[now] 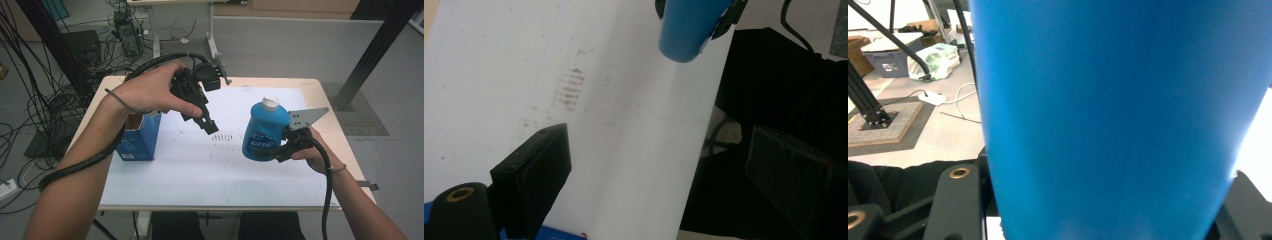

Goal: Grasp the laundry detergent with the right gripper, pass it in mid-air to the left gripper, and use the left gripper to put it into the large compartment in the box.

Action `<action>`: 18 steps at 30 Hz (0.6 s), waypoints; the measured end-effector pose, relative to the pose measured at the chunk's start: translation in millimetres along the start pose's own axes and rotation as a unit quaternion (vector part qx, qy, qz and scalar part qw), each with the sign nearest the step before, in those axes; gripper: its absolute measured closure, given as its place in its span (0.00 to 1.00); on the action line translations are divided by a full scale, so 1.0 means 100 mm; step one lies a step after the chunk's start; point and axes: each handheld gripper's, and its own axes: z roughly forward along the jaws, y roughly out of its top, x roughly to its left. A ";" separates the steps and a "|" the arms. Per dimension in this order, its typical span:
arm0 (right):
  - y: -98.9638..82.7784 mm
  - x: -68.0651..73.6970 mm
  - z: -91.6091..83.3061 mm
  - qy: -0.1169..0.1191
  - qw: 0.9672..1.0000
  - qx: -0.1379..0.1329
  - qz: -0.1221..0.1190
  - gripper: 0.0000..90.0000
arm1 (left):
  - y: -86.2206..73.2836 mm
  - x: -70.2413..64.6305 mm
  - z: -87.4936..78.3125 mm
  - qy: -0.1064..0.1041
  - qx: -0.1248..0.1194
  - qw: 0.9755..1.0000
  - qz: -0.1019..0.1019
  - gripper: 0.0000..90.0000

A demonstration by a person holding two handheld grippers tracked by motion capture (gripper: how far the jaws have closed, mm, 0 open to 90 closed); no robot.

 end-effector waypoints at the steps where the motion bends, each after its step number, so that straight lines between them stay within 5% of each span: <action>1: 0.01 0.00 0.01 0.001 1.000 -0.001 -0.002 0.45 | 0.02 -0.01 0.00 -0.001 0.001 1.000 0.003 0.12; 18: 0.11 0.01 0.20 0.025 1.000 0.005 -0.017 0.45 | 0.19 -0.07 -0.01 0.002 0.019 1.000 0.025 0.12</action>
